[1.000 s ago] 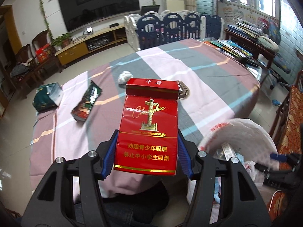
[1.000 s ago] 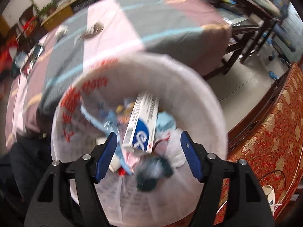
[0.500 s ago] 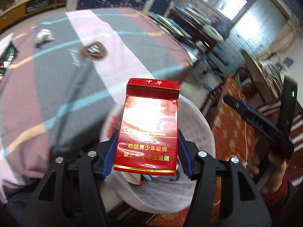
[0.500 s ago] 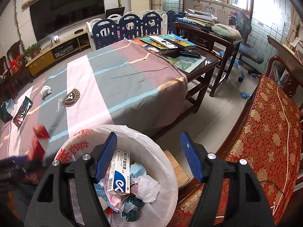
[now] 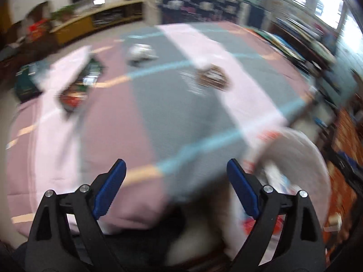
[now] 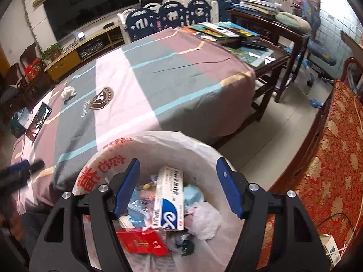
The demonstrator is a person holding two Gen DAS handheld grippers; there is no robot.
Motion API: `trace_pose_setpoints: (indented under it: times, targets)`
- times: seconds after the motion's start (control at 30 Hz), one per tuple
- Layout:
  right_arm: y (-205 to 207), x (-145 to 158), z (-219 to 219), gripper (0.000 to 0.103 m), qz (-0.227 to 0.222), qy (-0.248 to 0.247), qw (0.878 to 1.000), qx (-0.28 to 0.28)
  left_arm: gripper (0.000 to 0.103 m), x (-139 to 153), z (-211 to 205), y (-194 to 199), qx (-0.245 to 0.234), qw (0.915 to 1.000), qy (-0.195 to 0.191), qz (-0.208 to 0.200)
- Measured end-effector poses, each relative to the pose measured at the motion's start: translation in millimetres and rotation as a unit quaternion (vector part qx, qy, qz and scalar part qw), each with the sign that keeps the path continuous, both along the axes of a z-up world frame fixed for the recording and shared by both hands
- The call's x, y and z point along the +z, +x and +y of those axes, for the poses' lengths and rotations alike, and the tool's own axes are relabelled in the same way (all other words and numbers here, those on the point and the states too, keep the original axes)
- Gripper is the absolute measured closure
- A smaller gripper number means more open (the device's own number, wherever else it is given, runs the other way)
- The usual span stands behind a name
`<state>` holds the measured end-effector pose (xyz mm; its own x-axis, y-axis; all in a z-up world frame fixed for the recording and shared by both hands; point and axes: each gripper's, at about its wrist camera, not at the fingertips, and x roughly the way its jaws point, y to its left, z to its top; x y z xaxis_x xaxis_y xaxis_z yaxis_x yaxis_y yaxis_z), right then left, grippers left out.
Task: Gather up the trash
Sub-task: 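Grasp the white tissue with the right tool while the left tool grasps the green snack bag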
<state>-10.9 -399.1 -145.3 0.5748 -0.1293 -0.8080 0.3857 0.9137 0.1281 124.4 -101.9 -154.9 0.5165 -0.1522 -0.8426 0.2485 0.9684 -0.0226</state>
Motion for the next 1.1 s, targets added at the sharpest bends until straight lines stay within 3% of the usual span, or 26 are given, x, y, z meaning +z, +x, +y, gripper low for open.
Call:
trace_pose_setpoints:
  times: [0.07,0.17,0.23,0.37,0.43,0.47,0.5,0.53,0.67,0.8,0.93,1.1]
  targets:
    - [10,-5,9,0.034,0.0,0.005,1.0,0.016,0.013,8,41,36,0.076,0.9968,0.019,-0.012]
    - [26,-9,21,0.034,0.002,0.014,0.999,0.032,0.013,19,93,84,0.146,0.9889,0.007,-0.03]
    - [40,-9,30,0.034,-0.003,0.027,0.999,0.044,0.013,14,115,121,0.147,0.9887,0.017,-0.023]
    - [75,-7,54,0.034,0.003,0.032,0.996,0.078,0.014,-9,132,168,0.137,0.9871,0.083,-0.004]
    - [99,-10,74,0.034,0.016,0.026,0.994,0.103,0.035,-26,131,180,0.113,0.9908,0.073,0.011]
    - [110,-11,82,0.034,0.017,0.028,0.993,0.115,0.044,-31,131,179,0.105,0.9922,0.066,0.016]
    - [122,-11,91,0.034,0.015,0.032,0.991,0.127,0.065,-37,131,180,0.097,0.9935,0.057,0.023]
    - [135,-10,100,0.034,0.013,0.034,0.99,0.139,0.078,-42,132,181,0.093,0.9943,0.044,0.03]
    - [201,0,142,0.034,-0.024,0.014,0.983,0.179,0.081,-38,144,168,0.125,0.9922,-0.004,0.004]
    - [279,-1,184,0.025,-0.041,-0.004,0.977,0.21,0.082,-15,152,150,0.158,0.9862,-0.023,-0.042]
    - [355,-19,228,0.023,-0.02,-0.056,0.972,0.228,0.082,2,152,138,0.171,0.9825,-0.012,-0.073]
    - [405,-55,245,0.021,0.033,-0.094,0.971,0.217,0.082,21,157,129,0.178,0.9793,-0.008,-0.096]
